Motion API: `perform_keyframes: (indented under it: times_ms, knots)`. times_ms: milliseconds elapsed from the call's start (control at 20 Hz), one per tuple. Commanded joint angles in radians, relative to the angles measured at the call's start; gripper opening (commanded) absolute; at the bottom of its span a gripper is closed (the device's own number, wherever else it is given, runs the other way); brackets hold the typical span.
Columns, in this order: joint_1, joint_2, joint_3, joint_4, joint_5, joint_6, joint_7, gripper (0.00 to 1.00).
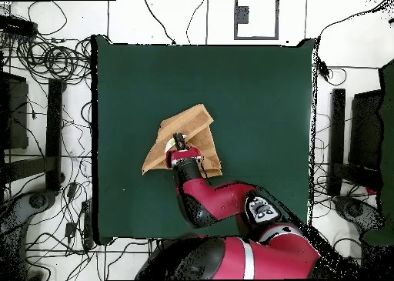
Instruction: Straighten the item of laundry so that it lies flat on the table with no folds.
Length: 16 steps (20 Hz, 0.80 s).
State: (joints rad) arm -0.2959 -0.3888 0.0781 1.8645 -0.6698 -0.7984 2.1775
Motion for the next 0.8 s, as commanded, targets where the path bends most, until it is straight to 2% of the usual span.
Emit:
perform_keyframes:
  times_ms: [50, 200, 350, 500, 800]
  knots:
    - [0.003, -0.049, 0.137, -0.02, -0.001, 0.336, 0.146, 0.0]
    - [0.016, -0.092, 0.12, 0.006, 0.033, 0.392, 0.126, 0.0]
    - [-0.016, -0.172, 0.141, 0.069, 0.006, 0.435, 0.138, 0.0]
    - [-0.037, -0.188, 0.165, 0.083, -0.009, 0.476, 0.134, 0.0]
    - [-0.032, -0.231, 0.15, 0.122, 0.0, 0.489, 0.128, 0.0]
